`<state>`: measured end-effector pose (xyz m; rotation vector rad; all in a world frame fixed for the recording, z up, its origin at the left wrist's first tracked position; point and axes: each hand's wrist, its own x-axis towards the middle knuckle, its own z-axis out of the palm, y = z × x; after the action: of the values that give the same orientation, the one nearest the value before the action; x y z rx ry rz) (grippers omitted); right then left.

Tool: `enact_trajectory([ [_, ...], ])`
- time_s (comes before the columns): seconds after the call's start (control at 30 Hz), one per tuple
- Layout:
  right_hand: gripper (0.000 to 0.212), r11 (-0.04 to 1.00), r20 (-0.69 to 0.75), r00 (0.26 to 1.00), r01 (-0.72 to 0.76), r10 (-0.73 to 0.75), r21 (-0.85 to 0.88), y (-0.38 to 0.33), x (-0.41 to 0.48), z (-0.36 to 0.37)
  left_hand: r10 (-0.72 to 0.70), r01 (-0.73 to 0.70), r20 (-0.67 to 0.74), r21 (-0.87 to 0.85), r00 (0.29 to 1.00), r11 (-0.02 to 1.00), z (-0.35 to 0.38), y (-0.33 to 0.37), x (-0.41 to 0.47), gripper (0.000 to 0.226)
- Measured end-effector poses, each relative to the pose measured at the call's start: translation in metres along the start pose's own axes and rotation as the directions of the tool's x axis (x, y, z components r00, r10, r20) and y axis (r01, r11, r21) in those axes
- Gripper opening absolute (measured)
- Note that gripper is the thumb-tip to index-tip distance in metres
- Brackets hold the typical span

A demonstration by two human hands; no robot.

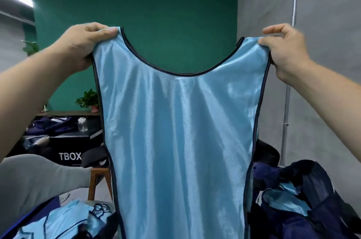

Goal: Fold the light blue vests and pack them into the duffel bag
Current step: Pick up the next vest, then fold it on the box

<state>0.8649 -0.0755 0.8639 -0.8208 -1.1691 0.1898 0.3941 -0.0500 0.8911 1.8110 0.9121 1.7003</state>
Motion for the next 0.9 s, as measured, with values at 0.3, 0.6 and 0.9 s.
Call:
enact_trajectory([
  [0.3,0.032,0.922,0.130,0.954,-0.218,0.271,-0.320,0.141,-0.034,0.024,-0.295,0.285,0.055,0.144,0.954,0.948,0.035,-0.159,-0.010,0.029],
  [0.6,0.028,0.848,0.231,0.886,-0.265,0.402,-0.458,0.273,-0.067,0.072,-0.356,0.328,0.065,0.262,0.932,0.908,0.078,-0.310,-0.007,0.029],
  [0.9,0.019,0.729,0.274,0.822,-0.228,0.500,-0.646,0.398,-0.088,0.105,-0.495,0.450,0.098,0.292,0.864,0.844,0.105,-0.445,-0.015,0.041],
])
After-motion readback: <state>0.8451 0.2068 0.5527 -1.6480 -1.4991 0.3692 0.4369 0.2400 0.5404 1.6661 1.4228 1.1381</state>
